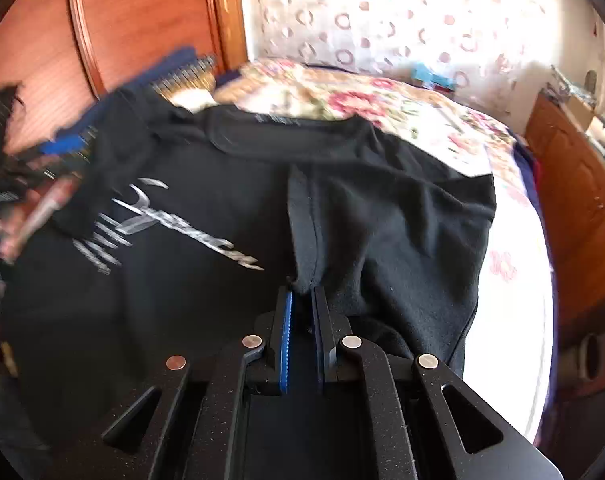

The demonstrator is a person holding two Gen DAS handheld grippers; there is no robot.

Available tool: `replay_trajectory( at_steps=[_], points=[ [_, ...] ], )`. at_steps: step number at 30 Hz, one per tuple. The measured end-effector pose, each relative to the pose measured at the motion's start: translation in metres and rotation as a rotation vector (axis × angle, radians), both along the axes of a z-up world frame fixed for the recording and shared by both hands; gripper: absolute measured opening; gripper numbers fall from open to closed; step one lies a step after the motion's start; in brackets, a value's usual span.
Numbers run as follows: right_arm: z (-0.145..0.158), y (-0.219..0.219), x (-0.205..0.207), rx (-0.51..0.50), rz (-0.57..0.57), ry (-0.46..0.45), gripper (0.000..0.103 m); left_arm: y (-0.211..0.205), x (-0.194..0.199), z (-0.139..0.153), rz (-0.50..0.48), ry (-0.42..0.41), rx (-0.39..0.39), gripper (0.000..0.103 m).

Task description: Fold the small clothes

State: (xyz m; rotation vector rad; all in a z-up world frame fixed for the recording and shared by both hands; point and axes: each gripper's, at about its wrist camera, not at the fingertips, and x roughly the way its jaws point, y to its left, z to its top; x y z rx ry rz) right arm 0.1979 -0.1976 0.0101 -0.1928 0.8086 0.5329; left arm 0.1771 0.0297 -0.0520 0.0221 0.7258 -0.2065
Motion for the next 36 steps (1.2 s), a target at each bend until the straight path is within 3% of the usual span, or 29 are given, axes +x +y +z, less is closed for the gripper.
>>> replay_trajectory(
  at_steps=[4, 8, 14, 19, 21, 29, 36],
  points=[
    [0.009, -0.003, -0.01, 0.008, 0.042, 0.011, 0.009, 0.005, 0.001, 0.004, 0.009, -0.012, -0.004, 0.088],
    [0.004, 0.002, -0.01, -0.013, 0.054, 0.022, 0.027, 0.012, 0.009, 0.01, 0.018, -0.021, -0.002, 0.088],
    [0.018, -0.011, -0.007, -0.003, 0.017, -0.035, 0.046, 0.028, 0.027, 0.015, 0.055, -0.022, 0.021, 0.088],
    [0.017, -0.032, 0.021, -0.021, -0.078, -0.066, 0.048, 0.042, 0.045, 0.018, 0.077, -0.018, 0.029, 0.088],
    [0.012, -0.041, 0.036, -0.036, -0.131, -0.073, 0.048, 0.045, 0.054, 0.019, 0.074, -0.014, 0.037, 0.084],
    [-0.009, -0.059, 0.081, -0.061, -0.25, -0.073, 0.048, 0.054, 0.073, 0.014, 0.08, 0.022, 0.055, 0.051],
    [-0.02, -0.048, 0.093, -0.079, -0.27, -0.048, 0.048, 0.054, 0.079, 0.013, 0.081, 0.028, 0.062, 0.049]
  ],
)
